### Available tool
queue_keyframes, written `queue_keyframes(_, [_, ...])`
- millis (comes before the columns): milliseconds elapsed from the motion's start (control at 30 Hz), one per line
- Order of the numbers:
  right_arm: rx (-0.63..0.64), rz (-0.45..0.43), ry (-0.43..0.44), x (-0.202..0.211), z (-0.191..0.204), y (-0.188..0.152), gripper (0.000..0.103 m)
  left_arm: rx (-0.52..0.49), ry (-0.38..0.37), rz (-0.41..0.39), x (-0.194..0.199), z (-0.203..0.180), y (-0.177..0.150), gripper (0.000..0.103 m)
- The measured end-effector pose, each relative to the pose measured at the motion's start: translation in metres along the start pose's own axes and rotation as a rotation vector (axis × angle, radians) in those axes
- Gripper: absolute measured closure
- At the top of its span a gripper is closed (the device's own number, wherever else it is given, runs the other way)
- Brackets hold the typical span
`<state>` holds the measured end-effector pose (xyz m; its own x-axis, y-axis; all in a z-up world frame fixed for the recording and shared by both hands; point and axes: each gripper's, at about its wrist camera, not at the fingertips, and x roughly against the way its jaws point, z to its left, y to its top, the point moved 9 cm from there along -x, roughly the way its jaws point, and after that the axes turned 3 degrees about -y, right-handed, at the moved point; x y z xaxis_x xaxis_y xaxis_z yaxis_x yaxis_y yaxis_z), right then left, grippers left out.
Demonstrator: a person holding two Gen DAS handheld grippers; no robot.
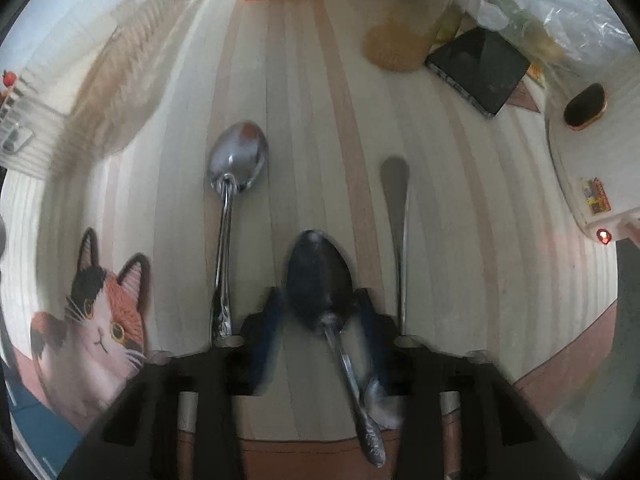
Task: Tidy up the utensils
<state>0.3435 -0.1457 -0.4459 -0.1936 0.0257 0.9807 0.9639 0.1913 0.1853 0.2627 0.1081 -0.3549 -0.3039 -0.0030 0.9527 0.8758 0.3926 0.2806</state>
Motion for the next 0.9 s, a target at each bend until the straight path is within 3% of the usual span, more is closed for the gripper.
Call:
queue_keyframes(67, [-0.013, -0.008, 0.01, 0.0, -0.001, 0.0, 0.069, -0.002, -0.003, -0.002, 0.001, -0.001, -0.002, 0.102])
queue_keyframes(100, [-0.02, -0.027, 0.026, 0.004, -0.001, 0.002, 0.093, -0.003, -0.005, -0.004, 0.003, -0.001, -0.002, 0.102])
queue_keyframes(133, [-0.009, -0.069, -0.002, 0.013, -0.003, 0.006, 0.099, -0.002, -0.007, -0.011, 0.006, -0.001, -0.001, 0.102])
queue_keyframes(167, [-0.024, -0.071, 0.041, 0.02, -0.002, 0.009, 0.102, -0.001, -0.006, -0.019, 0.01, 0.0, 0.0, 0.102])
queue_keyframes(367, [-0.131, -0.069, 0.155, 0.043, -0.014, 0.016, 0.102, 0.024, -0.011, -0.075, 0.037, 0.011, 0.011, 0.102])
queue_keyframes(533, [-0.156, -0.128, 0.271, 0.087, -0.004, 0.023, 0.102, 0.059, -0.043, -0.15, 0.079, 0.02, 0.03, 0.102])
queue_keyframes(667, [-0.128, -0.2, 0.389, 0.135, 0.029, 0.062, 0.102, 0.055, -0.091, -0.234, 0.122, 0.01, 0.064, 0.102])
queue_keyframes(733, [-0.112, -0.224, 0.447, 0.153, 0.051, 0.084, 0.102, 0.054, -0.151, -0.267, 0.144, -0.001, 0.09, 0.102])
queue_keyframes(900, [-0.084, -0.256, 0.536, 0.173, 0.106, 0.156, 0.102, 0.025, -0.263, -0.253, 0.149, -0.031, 0.145, 0.102])
